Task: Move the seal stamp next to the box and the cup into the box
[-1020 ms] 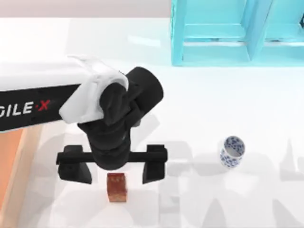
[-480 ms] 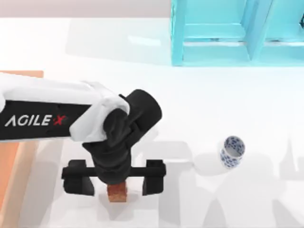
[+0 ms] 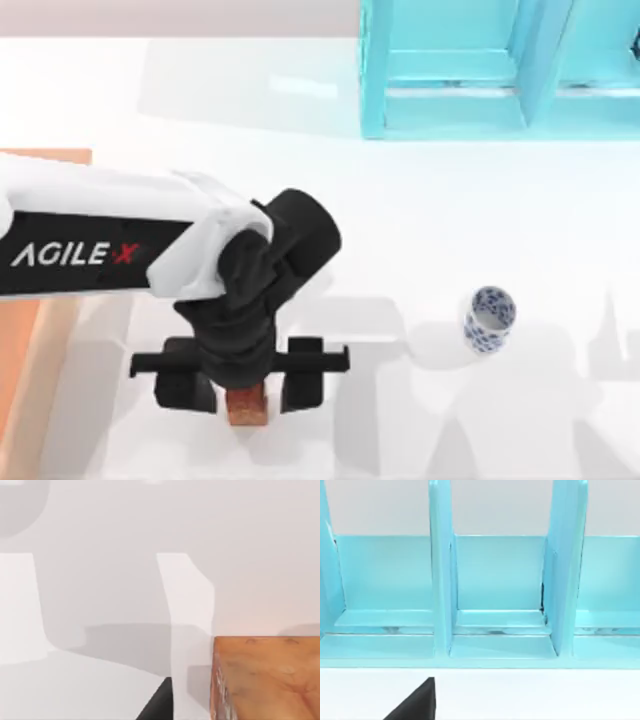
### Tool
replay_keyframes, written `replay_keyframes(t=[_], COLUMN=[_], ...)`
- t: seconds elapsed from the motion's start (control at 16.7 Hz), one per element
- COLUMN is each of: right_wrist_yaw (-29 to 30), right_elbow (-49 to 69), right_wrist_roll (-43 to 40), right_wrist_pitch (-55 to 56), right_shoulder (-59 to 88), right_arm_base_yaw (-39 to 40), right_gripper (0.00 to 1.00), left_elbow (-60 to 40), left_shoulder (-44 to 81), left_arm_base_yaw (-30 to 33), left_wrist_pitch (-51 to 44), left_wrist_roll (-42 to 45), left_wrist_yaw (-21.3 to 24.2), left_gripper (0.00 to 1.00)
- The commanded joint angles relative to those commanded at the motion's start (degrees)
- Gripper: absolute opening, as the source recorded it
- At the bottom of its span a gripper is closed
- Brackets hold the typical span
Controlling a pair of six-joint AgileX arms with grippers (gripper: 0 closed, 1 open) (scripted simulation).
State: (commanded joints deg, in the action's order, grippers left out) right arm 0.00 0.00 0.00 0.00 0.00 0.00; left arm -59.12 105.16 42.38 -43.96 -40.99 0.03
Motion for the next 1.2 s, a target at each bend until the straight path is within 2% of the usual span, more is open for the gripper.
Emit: replay_keyframes(t=[0.36,0.96,1.2], right_wrist_yaw=[0.0,0.0,0.0], right_elbow=[0.0,0.0,0.0], right_wrist_roll=[0.0,0.0,0.0], right_wrist_pitch=[0.0,0.0,0.0], right_shoulder=[0.0,0.0,0.0], right_arm_base_yaw=[0.0,0.0,0.0], right_gripper=[1.0,1.0,1.0], left_elbow=[0.0,-0.1,-0.9], left_shoulder=[0.0,-0.2,-5.6], left_arm_base_yaw=[0.0,-0.1,-4.9], left_wrist_pitch=[0.0,-0.2,-6.4], left_wrist_roll=[0.0,0.2,4.8], left_wrist_yaw=[0.0,0.0,0.0], left_gripper=[0.02,0.0,0.0])
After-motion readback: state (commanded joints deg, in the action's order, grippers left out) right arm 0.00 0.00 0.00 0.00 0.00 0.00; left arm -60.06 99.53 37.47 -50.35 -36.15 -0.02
